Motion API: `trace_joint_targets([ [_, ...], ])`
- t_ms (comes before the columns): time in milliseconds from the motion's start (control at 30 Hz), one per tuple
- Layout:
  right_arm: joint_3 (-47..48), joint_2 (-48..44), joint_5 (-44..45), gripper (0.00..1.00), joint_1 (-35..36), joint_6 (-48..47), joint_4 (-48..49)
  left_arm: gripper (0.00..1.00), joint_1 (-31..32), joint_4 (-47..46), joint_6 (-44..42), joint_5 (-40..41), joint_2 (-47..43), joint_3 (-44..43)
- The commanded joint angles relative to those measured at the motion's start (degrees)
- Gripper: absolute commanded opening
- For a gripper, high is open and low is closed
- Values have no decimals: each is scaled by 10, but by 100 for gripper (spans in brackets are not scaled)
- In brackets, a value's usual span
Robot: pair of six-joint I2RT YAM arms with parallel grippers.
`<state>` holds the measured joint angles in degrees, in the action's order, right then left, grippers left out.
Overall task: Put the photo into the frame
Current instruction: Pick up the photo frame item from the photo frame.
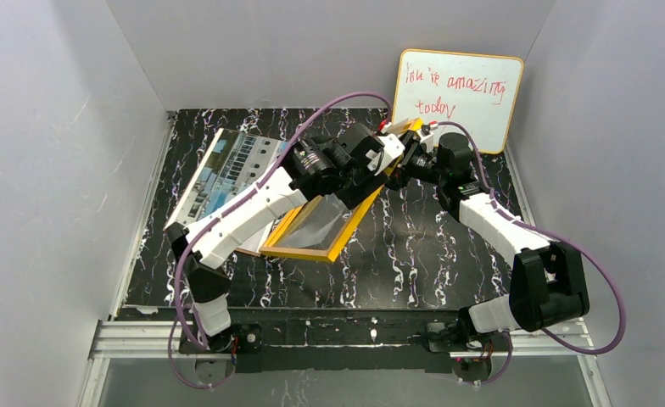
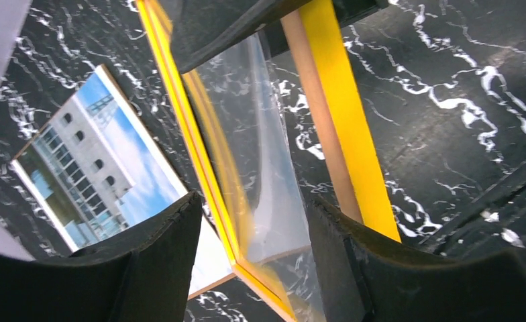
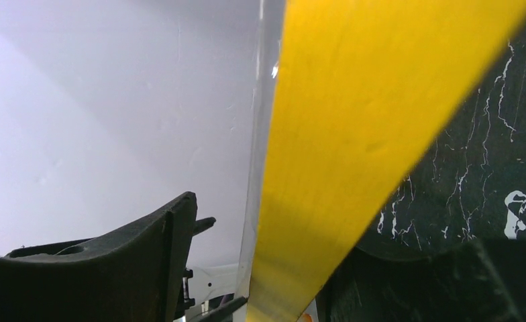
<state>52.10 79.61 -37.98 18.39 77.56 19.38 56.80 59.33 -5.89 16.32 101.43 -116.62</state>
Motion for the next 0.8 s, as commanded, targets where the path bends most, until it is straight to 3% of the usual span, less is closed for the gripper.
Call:
trace_joint_targets([
  [0,29,-12,-6,68,1,-11,27,54,-4,32,-41,70,-34,-20],
  [367,24,-14,-3,67,0,-14,24,43,-3,41,-64,115,-47,21],
  [633,20,-16,-2,67,-1,-18,20,41,-4,60,-30,89,-54,40],
  [767,19,-20,-1,67,-3,-23,12,35,-5,57,-23,85,-57,56],
])
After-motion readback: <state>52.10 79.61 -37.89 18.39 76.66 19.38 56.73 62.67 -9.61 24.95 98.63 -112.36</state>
